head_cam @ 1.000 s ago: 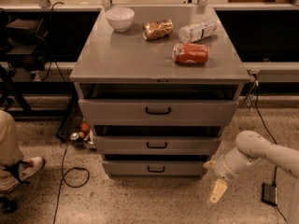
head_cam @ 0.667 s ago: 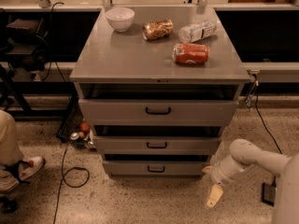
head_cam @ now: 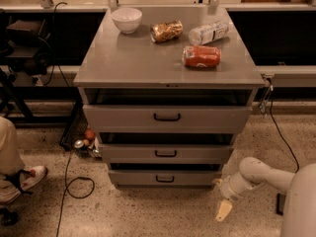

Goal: Open bottom drawer

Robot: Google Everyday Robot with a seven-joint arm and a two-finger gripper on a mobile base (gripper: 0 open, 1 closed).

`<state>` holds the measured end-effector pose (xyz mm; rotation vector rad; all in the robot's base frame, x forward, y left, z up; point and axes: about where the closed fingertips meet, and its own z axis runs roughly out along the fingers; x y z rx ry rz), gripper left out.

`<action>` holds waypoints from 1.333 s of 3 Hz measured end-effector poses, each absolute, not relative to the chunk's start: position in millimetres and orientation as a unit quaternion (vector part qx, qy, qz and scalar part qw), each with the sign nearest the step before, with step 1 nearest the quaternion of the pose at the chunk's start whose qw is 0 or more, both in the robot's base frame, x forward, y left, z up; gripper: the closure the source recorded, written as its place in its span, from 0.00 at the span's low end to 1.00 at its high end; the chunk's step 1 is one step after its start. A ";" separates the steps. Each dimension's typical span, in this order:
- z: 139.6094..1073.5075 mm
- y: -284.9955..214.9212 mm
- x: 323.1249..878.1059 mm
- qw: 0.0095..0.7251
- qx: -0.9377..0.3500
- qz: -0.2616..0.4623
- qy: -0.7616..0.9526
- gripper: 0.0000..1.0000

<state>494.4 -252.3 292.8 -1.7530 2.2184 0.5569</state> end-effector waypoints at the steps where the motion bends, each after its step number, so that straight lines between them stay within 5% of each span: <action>1: 271.9 -245.2 505.3 0.158 -0.649 0.162 0.726 0.00; 4: 259.9 -224.4 535.6 0.250 -0.739 0.089 0.619 0.00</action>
Offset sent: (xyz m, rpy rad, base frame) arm 0.0493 0.0244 -0.0320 -0.0203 -0.3731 0.2955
